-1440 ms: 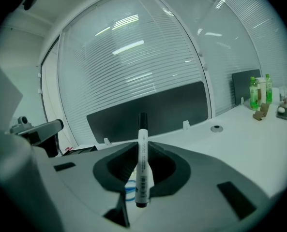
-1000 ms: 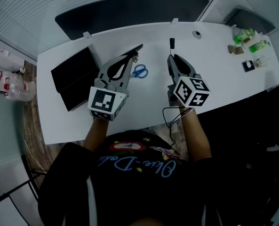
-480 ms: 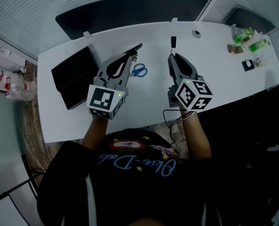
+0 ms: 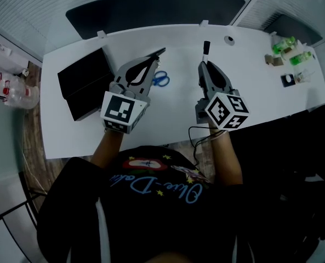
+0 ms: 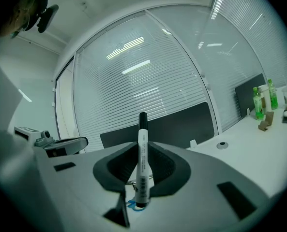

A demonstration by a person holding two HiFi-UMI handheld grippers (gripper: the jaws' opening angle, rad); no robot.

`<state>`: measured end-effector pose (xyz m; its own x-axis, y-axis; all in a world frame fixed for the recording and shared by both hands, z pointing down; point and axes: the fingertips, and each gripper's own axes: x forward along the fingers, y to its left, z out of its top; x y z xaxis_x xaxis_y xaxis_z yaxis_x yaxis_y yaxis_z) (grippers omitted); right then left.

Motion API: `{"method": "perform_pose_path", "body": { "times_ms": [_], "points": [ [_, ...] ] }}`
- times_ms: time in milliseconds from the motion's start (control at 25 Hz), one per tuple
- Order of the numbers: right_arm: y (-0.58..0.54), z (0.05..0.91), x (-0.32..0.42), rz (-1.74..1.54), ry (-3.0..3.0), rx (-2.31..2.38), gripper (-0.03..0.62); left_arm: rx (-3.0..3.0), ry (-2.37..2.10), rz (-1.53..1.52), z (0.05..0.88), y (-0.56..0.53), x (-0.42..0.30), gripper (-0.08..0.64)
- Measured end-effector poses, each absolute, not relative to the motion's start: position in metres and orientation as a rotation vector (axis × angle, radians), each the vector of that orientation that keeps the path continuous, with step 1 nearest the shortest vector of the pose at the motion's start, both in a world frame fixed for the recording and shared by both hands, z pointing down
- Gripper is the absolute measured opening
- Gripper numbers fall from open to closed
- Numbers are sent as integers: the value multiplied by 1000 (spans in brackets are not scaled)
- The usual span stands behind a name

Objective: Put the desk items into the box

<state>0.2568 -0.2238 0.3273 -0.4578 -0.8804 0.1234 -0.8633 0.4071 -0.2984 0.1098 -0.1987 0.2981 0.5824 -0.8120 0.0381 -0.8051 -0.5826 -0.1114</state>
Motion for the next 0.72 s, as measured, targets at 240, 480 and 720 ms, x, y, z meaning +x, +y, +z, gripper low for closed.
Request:
{"method": "perform_pose_path", "body": {
  "times_ms": [240,480,720],
  "points": [
    [-222,322,257,-491,2594,-1570,72,-2703,1413,-142,296,-197,111,6],
    [-224,322,256,-487,2631,-1523,72,-2680,1472,-137,295,-194,107,6],
    [-224,323,254,-485,2674,-1463,72,-2665,1543,-87,289,-186,104,6]
  ]
}}
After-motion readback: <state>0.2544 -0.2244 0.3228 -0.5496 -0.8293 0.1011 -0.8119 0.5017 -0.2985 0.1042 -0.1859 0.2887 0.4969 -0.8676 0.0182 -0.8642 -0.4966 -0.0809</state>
